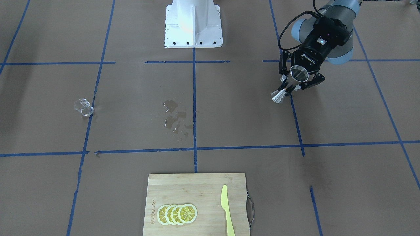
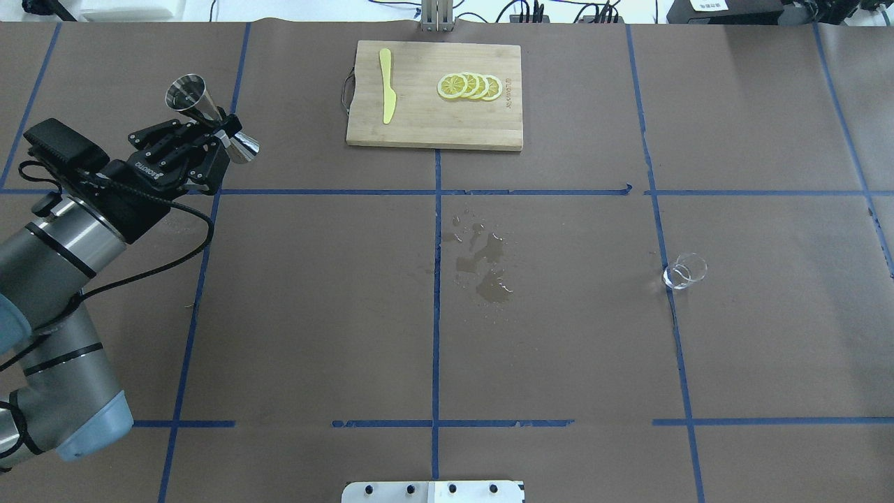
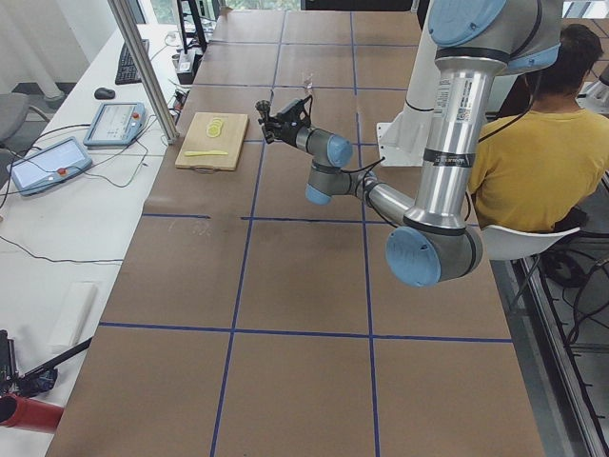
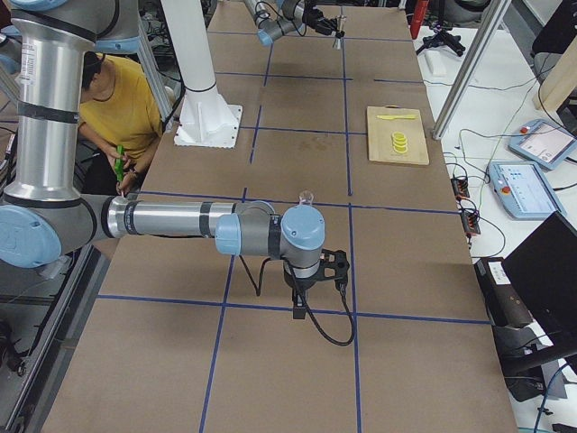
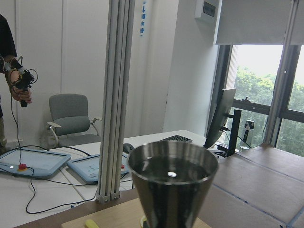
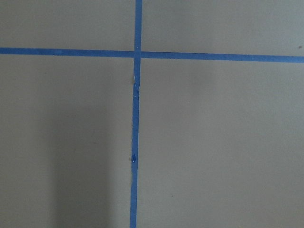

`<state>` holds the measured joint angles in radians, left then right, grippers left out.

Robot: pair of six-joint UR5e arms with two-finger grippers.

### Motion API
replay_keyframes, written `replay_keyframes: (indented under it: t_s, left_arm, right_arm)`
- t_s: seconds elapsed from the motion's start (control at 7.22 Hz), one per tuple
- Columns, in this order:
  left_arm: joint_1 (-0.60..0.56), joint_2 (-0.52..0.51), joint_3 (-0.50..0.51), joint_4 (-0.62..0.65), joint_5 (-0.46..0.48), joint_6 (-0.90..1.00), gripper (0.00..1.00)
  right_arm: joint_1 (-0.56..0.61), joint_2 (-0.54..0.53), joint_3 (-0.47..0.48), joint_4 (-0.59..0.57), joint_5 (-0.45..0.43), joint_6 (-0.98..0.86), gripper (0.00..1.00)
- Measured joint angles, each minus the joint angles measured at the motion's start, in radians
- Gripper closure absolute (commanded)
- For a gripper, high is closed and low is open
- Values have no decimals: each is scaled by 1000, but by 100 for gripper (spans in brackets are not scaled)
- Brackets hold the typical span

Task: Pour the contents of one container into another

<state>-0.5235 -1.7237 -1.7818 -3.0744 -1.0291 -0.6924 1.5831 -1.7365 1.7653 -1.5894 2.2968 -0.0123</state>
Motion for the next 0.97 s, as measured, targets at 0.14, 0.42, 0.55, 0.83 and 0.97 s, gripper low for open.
replay_keyframes:
  t_s: [0.14,0.42,0.55,0.83,0.97]
  left_arm:
    - [63,1,-38,72,137,-19,100]
    - [134,7,-60,127,321,-38,100]
    - [145,13,-48,133,364,-61,100]
    - [150,30,-10,136,414,-125,100]
    - [150,50,-3,137,420,-143,100]
  right_arm:
    - [0,0,-1,0,-2,0,0]
    - [0,0,-1,0,-4,0,0]
    - [0,0,-1,0,-5,0,0]
    - [0,0,-2,0,-6,0,0]
    - [0,1,-2,0,-6,0,0]
